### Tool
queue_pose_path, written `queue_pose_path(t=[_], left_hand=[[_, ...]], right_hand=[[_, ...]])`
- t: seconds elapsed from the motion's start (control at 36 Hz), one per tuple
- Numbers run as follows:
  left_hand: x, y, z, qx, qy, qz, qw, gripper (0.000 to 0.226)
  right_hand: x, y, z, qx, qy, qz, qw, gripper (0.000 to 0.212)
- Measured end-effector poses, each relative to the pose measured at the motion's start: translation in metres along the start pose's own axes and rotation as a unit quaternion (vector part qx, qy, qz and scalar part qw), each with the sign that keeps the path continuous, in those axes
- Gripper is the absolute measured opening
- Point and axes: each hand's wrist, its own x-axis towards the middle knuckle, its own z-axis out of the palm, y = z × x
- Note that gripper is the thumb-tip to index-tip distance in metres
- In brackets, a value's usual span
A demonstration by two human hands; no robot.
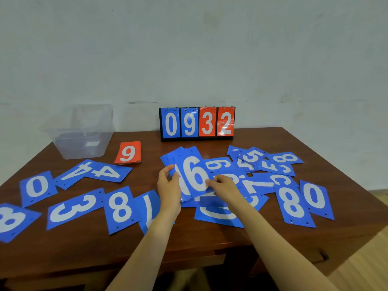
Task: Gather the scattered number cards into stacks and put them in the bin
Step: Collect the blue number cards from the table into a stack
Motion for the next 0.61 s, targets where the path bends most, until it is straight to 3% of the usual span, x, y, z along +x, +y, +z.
queue_pose_path(t=[0.11, 0.19, 0.28, 0.36, 0.47, 0.61], left_hand=[[0.001, -0.001, 0.001, 0.026, -0.007, 0.016, 1.000, 0.023], [0.005, -0.003, 0.001, 0.043, -0.015, 0.012, 0.999, 0.026], [0.009, -0.007, 0.003, 0.056, -0.025, 0.006, 0.998, 0.027], [0.014, -0.010, 0.006, 0.066, -0.034, 0.008, 0.997, 0.029], [0.027, -0.012, 0.007, 0.067, -0.036, -0.004, 0.997, 0.031], [0.051, -0.009, 0.007, 0.071, -0.038, -0.025, 0.996, 0.029]], right_hand=[[0.000, 0.000, 0.008, -0.118, 0.018, -0.045, 0.992, 0.040], [0.003, -0.001, 0.009, -0.151, 0.022, -0.080, 0.985, 0.024], [0.012, 0.002, 0.008, -0.161, 0.033, -0.109, 0.980, 0.042], [0.023, 0.005, 0.005, -0.201, 0.026, -0.131, 0.971, 0.040], [0.052, 0.012, -0.011, -0.263, 0.027, -0.106, 0.959, 0.033], [0.096, 0.009, -0.035, -0.347, -0.001, -0.049, 0.936, 0.051]])
